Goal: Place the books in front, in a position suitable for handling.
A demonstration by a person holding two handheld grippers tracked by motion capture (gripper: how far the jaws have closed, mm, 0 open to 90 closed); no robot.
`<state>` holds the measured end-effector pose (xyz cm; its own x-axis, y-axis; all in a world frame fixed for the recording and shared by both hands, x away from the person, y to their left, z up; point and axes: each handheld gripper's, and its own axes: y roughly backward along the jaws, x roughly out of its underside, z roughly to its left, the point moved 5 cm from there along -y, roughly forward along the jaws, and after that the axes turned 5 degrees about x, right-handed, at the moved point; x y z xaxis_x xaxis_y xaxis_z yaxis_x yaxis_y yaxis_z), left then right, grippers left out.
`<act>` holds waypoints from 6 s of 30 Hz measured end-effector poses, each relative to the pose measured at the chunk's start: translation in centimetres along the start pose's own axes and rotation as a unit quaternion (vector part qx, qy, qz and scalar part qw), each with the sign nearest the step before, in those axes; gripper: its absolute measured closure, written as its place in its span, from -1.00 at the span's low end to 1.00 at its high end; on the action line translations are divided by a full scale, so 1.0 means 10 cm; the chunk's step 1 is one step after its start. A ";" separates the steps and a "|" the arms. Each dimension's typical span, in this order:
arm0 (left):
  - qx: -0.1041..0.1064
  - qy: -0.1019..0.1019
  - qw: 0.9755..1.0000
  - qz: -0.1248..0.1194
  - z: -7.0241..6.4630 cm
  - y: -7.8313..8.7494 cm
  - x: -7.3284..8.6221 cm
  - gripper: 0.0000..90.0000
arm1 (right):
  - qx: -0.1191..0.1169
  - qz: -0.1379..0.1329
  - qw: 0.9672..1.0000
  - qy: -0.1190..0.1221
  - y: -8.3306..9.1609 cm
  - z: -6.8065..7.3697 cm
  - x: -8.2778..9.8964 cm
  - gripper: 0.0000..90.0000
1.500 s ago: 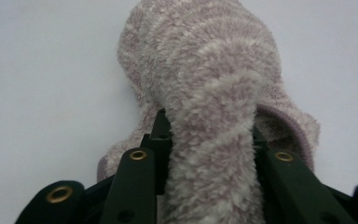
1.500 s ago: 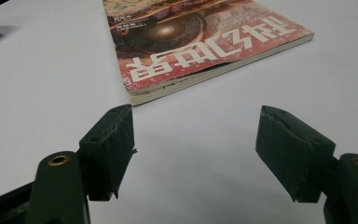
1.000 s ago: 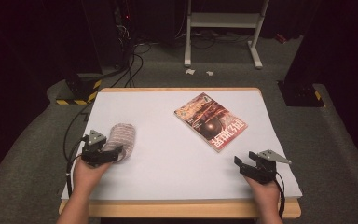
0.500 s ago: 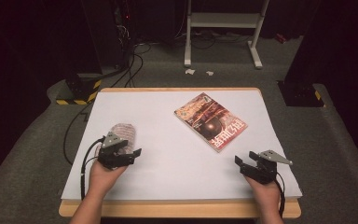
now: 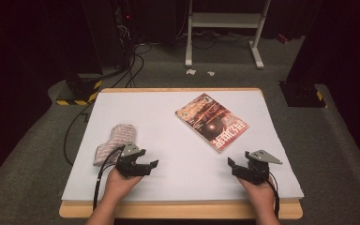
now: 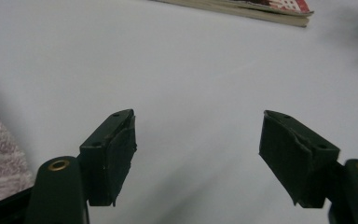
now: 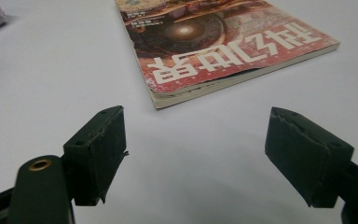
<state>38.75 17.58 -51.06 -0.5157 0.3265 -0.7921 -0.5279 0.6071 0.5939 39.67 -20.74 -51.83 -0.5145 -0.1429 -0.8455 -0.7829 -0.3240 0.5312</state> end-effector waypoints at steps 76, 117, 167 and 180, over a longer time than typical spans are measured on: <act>-0.029 0.067 0.997 0.032 0.20 -1.75 -1.06 0.06 | 0.079 0.081 0.992 -0.059 -0.85 -0.57 -0.36 -0.21; -0.007 0.013 0.999 0.030 -0.30 -0.23 0.19 0.21 | 0.011 0.085 0.996 0.024 -0.03 0.58 0.23 -0.06; 0.007 0.010 1.000 -0.002 -0.24 -0.08 0.18 0.05 | 0.111 0.125 0.985 0.036 -0.86 0.18 -0.35 -0.11; -0.020 0.015 1.000 -0.013 -0.07 -0.13 0.10 -0.03 | 0.041 0.069 0.996 0.025 -0.34 0.48 -0.09 -0.14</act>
<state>38.44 16.60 -52.50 -0.5207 0.2891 -0.8033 -0.5677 0.5855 0.5787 41.13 -14.98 -52.58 -0.6030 -0.2275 -0.7646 -0.7330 -0.2201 0.6436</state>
